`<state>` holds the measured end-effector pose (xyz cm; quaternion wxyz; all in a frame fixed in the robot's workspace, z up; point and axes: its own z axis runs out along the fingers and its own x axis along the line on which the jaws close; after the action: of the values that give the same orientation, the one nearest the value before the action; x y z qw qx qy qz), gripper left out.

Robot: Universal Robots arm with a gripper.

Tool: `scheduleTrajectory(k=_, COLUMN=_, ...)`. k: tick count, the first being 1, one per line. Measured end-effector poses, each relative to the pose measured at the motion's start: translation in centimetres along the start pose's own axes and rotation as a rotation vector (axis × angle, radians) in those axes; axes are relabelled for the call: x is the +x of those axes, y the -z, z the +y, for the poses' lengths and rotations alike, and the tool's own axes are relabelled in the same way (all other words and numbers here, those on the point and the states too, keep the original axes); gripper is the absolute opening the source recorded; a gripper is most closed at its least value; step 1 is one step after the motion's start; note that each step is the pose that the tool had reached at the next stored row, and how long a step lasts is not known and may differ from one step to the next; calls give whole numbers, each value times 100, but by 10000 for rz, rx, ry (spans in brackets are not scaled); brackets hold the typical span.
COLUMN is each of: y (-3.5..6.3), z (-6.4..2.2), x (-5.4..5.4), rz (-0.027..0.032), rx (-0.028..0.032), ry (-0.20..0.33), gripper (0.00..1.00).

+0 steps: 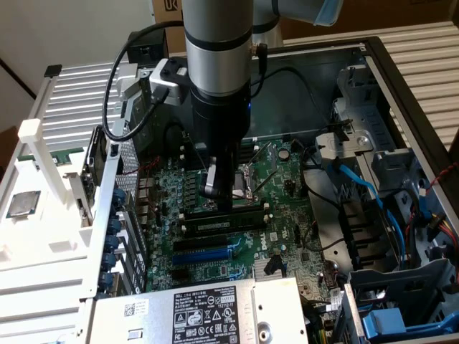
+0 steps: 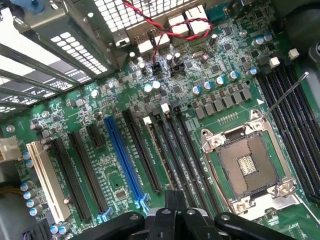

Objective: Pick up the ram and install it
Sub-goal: 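Press down the ram until it locks into place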

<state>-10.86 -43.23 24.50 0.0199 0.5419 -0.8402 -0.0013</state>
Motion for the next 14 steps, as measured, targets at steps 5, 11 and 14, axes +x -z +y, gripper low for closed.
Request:
scheduleTrajectory(k=5, y=0, z=0, x=0, rz=35, rx=2, ry=-662, gripper=10)
scheduleTrajectory(k=11, y=0, z=0, x=0, rz=73, rx=3, ry=-1444, gripper=10)
scheduleTrajectory(k=14, y=0, z=0, x=0, rz=80, rx=-9, ry=-2018, gripper=10)
